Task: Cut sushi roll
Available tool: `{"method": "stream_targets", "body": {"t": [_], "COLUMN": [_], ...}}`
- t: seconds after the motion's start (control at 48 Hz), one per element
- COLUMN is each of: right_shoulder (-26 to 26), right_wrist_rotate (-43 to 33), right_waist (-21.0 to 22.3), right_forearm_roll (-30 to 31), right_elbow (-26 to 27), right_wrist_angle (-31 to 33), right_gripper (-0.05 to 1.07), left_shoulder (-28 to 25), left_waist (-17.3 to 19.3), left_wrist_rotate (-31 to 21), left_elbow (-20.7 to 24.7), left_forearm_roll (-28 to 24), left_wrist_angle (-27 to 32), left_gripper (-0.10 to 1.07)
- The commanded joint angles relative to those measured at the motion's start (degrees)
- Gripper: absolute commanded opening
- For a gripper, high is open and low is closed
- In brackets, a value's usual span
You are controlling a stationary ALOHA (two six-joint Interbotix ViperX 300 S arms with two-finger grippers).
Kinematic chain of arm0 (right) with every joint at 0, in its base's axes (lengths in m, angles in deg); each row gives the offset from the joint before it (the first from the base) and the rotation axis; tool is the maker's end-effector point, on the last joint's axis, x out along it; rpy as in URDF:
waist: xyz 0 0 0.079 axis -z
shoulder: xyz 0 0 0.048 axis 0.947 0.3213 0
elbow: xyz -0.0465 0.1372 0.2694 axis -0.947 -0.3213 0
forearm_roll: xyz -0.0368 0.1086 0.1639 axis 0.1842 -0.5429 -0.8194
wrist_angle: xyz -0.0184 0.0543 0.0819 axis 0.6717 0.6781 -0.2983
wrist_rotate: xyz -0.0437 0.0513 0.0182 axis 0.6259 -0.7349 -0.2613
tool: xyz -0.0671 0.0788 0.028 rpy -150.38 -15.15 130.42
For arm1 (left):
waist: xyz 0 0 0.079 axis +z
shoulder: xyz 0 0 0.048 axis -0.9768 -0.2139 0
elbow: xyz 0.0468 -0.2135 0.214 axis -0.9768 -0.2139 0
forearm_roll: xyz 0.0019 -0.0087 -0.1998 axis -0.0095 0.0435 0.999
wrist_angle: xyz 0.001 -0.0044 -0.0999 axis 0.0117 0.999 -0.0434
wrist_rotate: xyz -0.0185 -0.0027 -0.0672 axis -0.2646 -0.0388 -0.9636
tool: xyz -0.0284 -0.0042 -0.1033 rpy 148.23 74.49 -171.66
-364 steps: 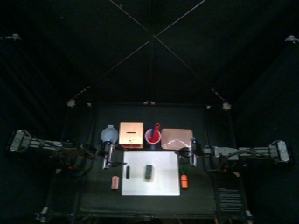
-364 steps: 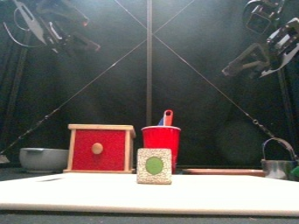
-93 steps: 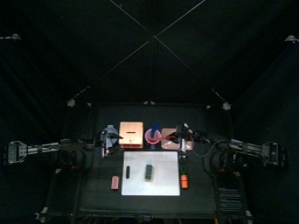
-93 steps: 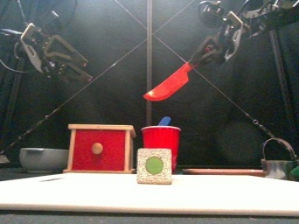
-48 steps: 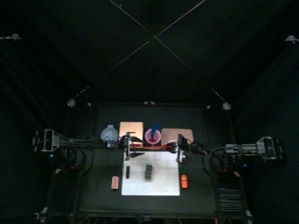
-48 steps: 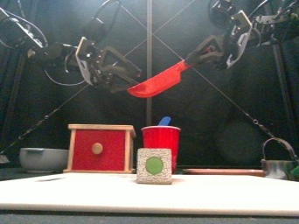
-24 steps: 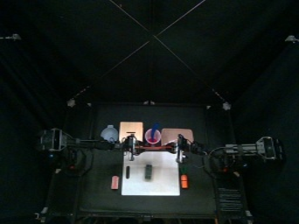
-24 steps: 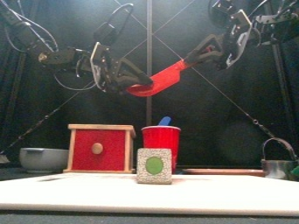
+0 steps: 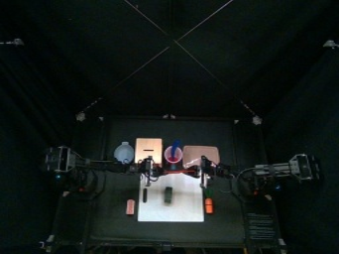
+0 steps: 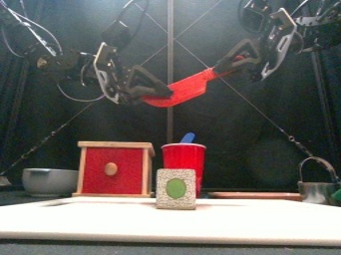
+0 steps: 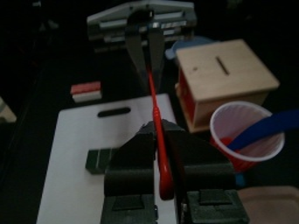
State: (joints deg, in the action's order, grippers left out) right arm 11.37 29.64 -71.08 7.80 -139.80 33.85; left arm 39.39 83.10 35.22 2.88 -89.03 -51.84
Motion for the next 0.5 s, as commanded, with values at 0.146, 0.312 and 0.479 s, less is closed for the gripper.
{"method": "stream_targets", "body": {"t": [0.146, 0.312, 0.479], "right_shoulder": [3.96, 8.26, 12.92], "right_wrist_rotate": [0.0, 0.09, 0.09], "right_waist": [-3.25, -3.96, -4.48], "right_forearm_roll": [-2.64, -3.96, -4.04], "right_elbow": [-1.23, -0.97, 0.0], "right_wrist_angle": [4.31, 4.57, 4.66], "right_gripper": [0.33, 0.33, 0.33], "left_shoulder": [0.35, -1.41, -3.96], "left_waist": [-4.83, -5.8, -6.06], "left_wrist_rotate": [-0.09, 0.26, 0.26], "left_elbow": [-1.41, -2.37, -2.11], "left_forearm_roll": [0.53, 3.43, 4.31], "left_wrist_angle": [2.29, 4.57, 4.66], "left_gripper": [0.39, 0.39, 0.39]}}
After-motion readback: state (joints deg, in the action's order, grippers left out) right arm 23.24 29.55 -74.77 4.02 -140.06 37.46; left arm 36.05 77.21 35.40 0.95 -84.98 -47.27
